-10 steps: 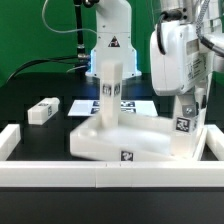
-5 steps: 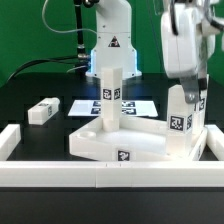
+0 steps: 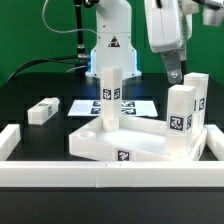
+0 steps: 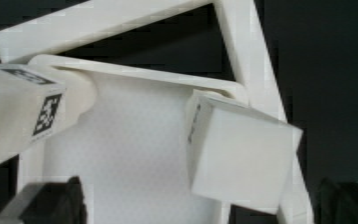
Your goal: Assemble desk
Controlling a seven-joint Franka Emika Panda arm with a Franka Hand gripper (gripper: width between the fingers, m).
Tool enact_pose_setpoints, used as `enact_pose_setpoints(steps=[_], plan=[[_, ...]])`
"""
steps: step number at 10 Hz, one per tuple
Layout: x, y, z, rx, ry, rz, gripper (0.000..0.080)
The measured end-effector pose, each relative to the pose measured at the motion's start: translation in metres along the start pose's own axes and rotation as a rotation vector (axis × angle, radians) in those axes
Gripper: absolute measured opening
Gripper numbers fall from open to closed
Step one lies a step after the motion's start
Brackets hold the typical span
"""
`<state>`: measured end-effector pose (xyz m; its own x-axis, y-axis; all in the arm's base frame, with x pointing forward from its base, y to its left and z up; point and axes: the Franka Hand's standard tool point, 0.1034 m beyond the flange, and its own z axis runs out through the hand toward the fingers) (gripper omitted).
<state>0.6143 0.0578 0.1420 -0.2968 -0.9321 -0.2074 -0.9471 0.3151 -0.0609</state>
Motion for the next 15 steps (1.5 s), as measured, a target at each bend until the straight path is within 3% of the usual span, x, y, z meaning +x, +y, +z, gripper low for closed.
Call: enact_pose_setpoints(steps=[4, 5, 7, 9, 15], plan=[[0.001, 0.001, 0.001, -0.001, 0.002, -0.008, 0.0649], [0.015, 0.006, -0.002, 0.017, 0.001, -0.099, 0.0649], [0.062, 0.029, -0.017, 0.015, -0.003, -0.194, 0.0649], [0.101, 0.035, -0.036, 0.029, -0.007, -0.439, 0.0649], [0.105, 0.036, -0.035, 0.027, 0.001, -0.901, 0.0649]])
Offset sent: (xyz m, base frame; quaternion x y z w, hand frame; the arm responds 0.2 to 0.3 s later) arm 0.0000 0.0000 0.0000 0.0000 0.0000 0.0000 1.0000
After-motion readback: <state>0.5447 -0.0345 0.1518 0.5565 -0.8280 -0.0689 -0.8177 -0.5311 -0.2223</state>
